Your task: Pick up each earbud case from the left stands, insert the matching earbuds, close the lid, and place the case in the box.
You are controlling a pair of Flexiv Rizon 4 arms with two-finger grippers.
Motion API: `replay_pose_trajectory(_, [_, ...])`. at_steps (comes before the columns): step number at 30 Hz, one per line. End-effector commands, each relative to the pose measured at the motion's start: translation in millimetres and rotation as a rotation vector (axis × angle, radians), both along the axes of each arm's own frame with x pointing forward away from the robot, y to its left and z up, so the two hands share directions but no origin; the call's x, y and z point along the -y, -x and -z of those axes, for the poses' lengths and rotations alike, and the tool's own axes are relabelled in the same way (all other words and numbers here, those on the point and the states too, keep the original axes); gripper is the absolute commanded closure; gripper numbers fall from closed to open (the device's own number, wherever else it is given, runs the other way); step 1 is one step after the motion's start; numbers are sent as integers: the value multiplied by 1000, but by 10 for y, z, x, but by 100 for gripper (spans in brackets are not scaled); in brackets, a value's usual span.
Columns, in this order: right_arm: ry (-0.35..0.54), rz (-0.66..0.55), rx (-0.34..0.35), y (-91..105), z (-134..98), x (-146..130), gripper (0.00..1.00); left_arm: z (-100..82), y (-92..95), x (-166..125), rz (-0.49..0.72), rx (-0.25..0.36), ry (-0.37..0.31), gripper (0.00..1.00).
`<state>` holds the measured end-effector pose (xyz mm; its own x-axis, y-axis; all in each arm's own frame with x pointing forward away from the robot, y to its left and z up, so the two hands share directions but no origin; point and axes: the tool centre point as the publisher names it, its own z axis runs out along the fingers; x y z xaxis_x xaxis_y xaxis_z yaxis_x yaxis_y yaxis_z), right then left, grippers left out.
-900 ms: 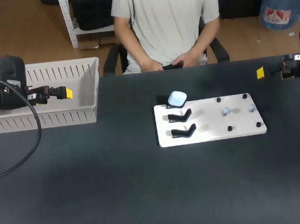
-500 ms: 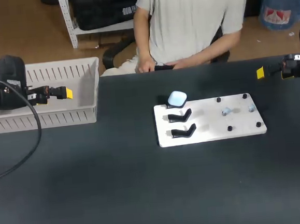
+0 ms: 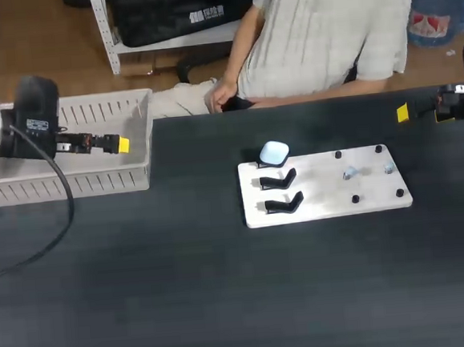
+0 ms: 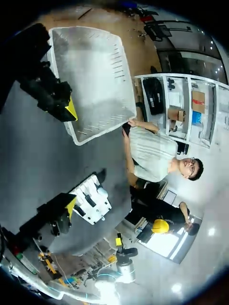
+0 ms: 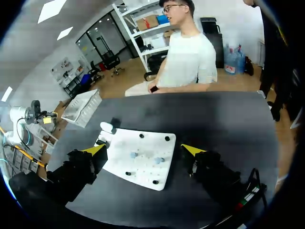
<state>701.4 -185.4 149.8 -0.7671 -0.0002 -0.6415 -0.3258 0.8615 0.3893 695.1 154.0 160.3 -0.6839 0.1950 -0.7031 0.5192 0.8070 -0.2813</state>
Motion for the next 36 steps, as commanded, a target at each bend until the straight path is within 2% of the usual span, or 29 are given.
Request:
replay_pose_trajectory(1, [-1,-2,0,0,1,7,0,18,6,51,98,49,8,0])
replay_pose_trajectory(11, [-1,-2,0,0,1,7,0,-57,133,311,425,158,7,0])
replay_pose_trajectory(18, [-1,-2,0,0,1,7,0,-15,117,521,537,182,11,0])
replay_pose_trajectory(23, [-1,-2,0,0,1,7,0,77,57,728,605,225,12,0])
replay_pose_trajectory(26, [-1,-2,0,0,1,7,0,118,51,886,694,225,20,0])
replay_pose_trajectory(30, [-1,-2,0,0,1,7,0,192,26,1099,750,233,22,0])
replay_pose_trajectory(33, [-1,-2,0,0,1,7,0,298,-70,1271,779,230,17,0])
replay_pose_trajectory(36, [-1,-2,0,0,1,7,0,430,-194,1430,798,252,-6,0])
